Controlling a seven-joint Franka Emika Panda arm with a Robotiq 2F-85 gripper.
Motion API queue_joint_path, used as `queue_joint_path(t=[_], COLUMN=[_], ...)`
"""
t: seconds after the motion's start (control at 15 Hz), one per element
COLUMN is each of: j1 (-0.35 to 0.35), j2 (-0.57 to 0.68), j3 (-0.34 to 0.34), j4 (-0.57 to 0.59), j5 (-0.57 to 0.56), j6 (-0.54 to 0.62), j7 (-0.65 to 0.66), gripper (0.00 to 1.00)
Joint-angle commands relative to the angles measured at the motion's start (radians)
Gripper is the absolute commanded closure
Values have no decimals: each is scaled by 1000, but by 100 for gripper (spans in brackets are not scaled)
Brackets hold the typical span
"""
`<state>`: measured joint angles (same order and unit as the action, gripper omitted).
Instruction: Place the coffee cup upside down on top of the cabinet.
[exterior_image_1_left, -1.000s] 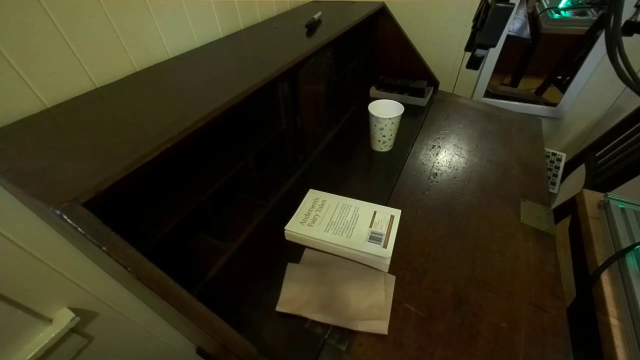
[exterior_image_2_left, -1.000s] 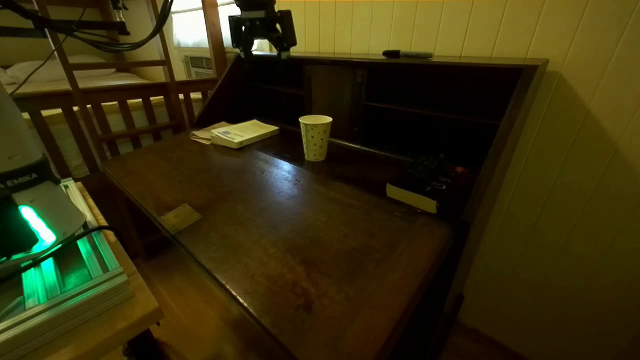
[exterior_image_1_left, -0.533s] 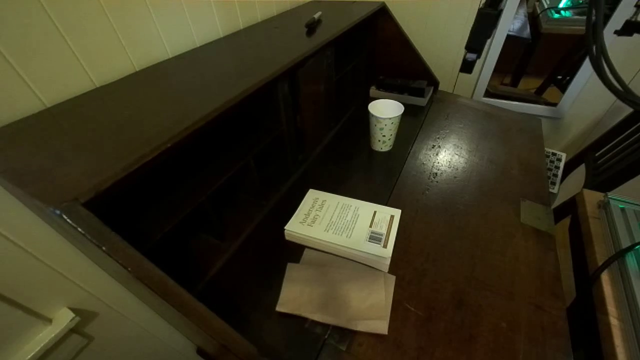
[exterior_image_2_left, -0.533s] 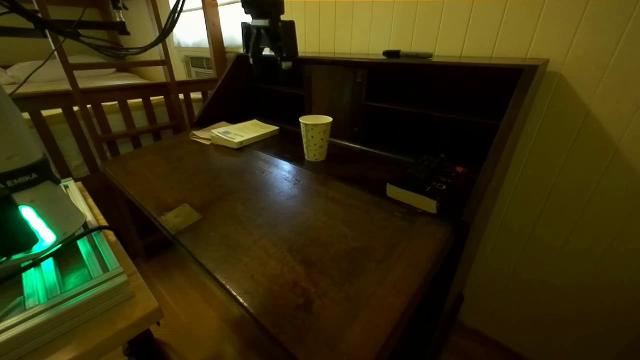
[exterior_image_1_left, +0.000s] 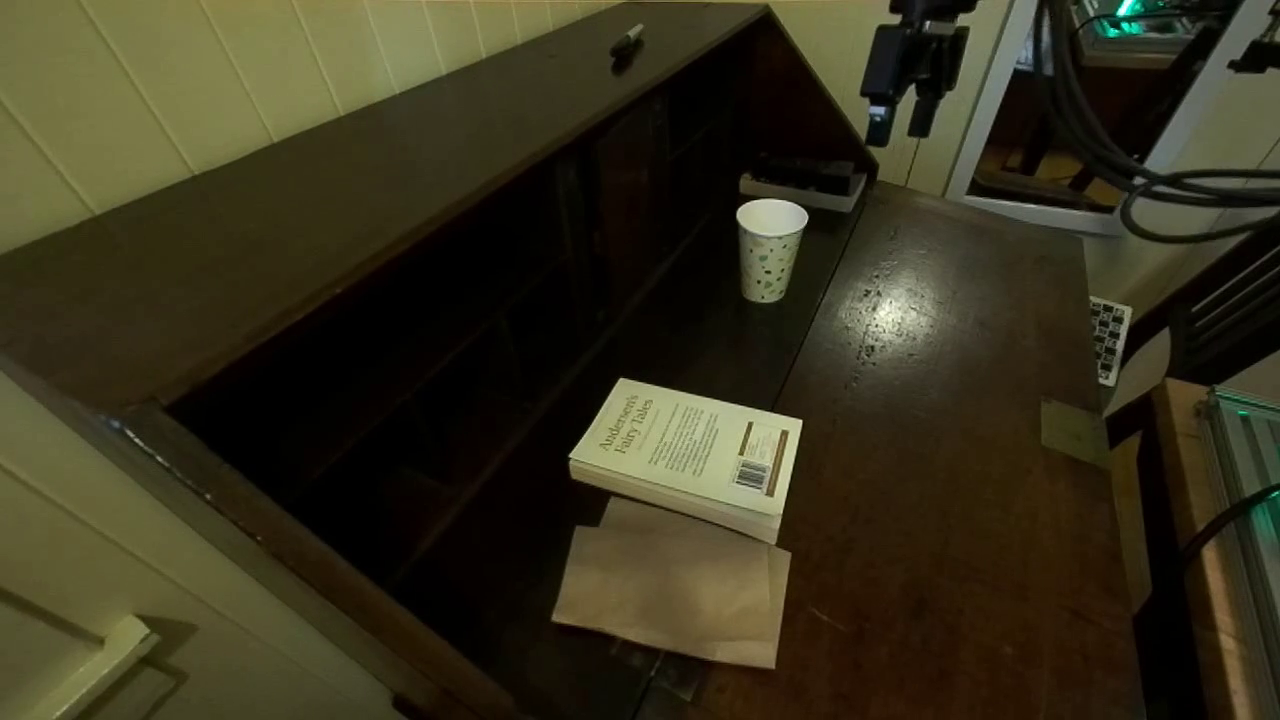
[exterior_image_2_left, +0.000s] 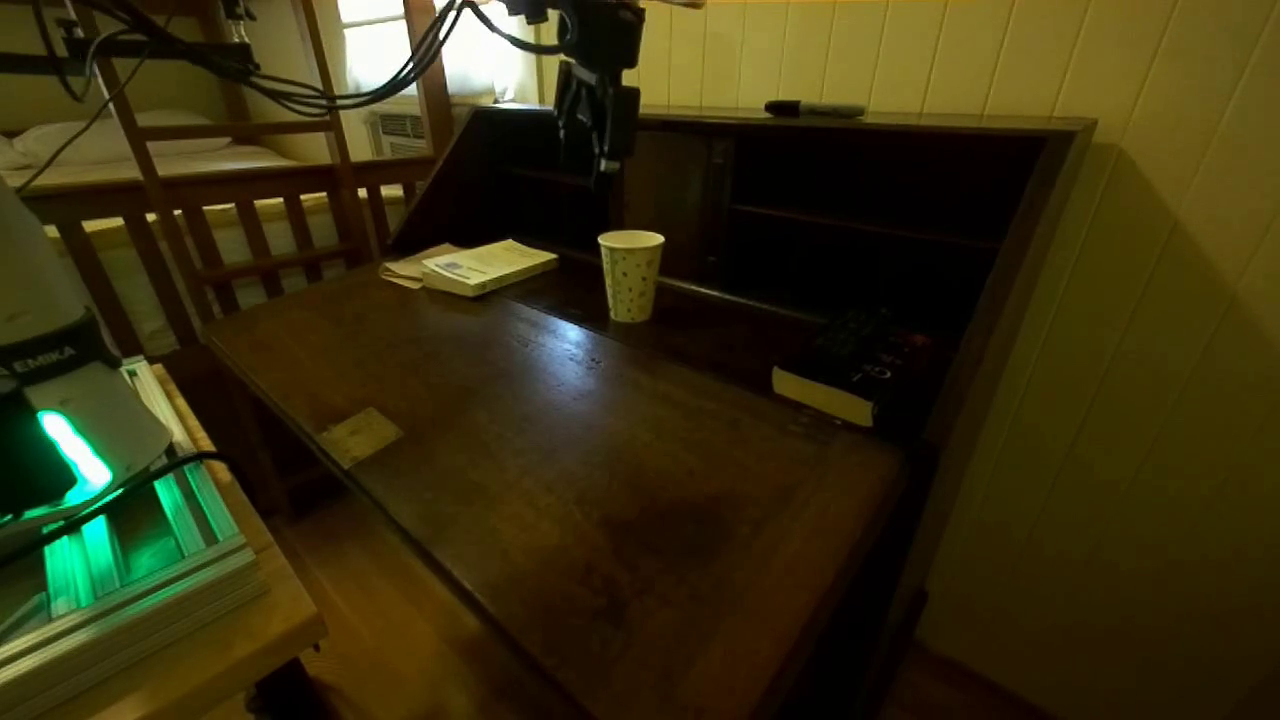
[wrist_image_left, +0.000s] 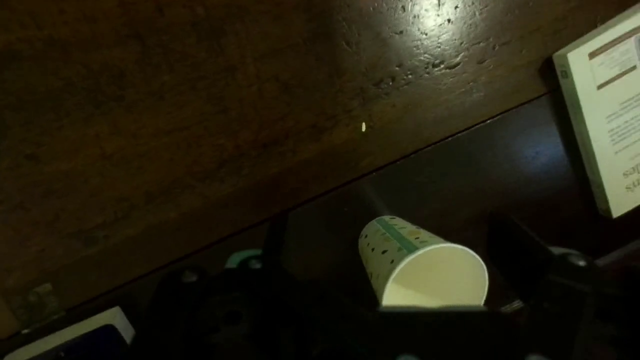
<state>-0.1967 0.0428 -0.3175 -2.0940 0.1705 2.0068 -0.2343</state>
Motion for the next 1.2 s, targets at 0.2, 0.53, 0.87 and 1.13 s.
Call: queue_joint_path(t=[0.2, 0.53, 0.87, 1.13], j1=[-96, -161, -171, -175], j2=[256, 372, 380, 415], j3=[33, 63, 74, 81], j4=[270, 415, 414, 450], j5=[170, 309, 296, 318], j6=[-137, -245, -219, -243], j7=[113, 193, 221, 261], gripper=[0, 0, 0, 0])
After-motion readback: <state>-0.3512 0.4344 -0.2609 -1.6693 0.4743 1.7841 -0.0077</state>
